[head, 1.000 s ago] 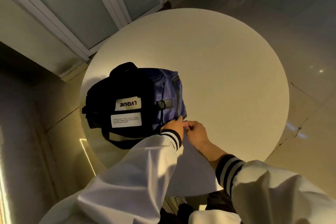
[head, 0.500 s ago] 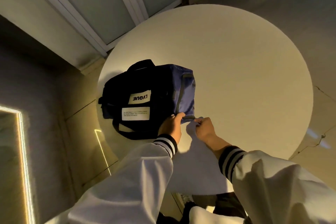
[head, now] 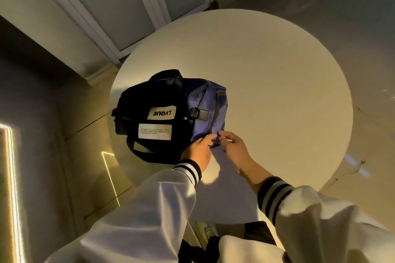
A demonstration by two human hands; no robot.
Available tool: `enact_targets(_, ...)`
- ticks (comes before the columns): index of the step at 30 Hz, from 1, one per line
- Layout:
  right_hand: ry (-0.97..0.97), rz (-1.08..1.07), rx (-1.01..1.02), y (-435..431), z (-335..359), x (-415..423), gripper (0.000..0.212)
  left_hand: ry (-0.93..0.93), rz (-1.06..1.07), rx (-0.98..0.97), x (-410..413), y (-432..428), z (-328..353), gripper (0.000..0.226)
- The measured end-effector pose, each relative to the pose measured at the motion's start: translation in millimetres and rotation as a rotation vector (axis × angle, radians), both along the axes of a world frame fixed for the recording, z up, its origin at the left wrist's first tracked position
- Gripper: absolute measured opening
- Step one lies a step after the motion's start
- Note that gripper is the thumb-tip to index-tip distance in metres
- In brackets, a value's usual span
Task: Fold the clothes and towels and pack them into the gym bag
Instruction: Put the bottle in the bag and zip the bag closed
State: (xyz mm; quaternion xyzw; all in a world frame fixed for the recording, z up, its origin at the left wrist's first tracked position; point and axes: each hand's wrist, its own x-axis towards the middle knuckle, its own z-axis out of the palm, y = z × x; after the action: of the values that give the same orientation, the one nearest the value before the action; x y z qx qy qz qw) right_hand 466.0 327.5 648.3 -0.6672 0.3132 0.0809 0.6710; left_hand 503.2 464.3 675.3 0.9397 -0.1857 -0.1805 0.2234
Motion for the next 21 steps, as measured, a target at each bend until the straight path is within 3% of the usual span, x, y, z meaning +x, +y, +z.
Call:
enact_targets(3, -0.081, -0.019, 0.050, 18.0, 13.3, -0.3, 0.021, -0.231, 0.094, -0.143, 1.0, 9.7, 10.0, 0.039)
enact_targets(5, -0.120, -0.061, 0.091, 26.8, 21.1, 2.0, 0.018, -0.359, 0.203, -0.134, 6.4, 17.9, 11.6, 0.044)
enact_targets(8, -0.180, -0.065, 0.130, 35.7, 35.6, 5.3, 0.022, -0.147, 0.310, -0.149, 17.2, 27.7, 9.7, 0.069)
enact_targets(11, -0.217, 0.036, 0.131, 40.3, 46.8, 11.9, 0.037, 0.076, 0.168, -0.035, 26.2, 30.1, 7.5, 0.076)
enact_targets(16, -0.170, -0.093, -0.093, 25.7, 51.4, 22.6, 0.034, 0.135, 0.019, -0.027, 24.7, 2.4, 18.9, 0.064)
enact_targets(21, -0.134, -0.288, -0.151, -9.7, 57.5, 9.2, 0.031, 0.155, -0.096, -0.152, 14.3, -51.5, 24.5, 0.062)
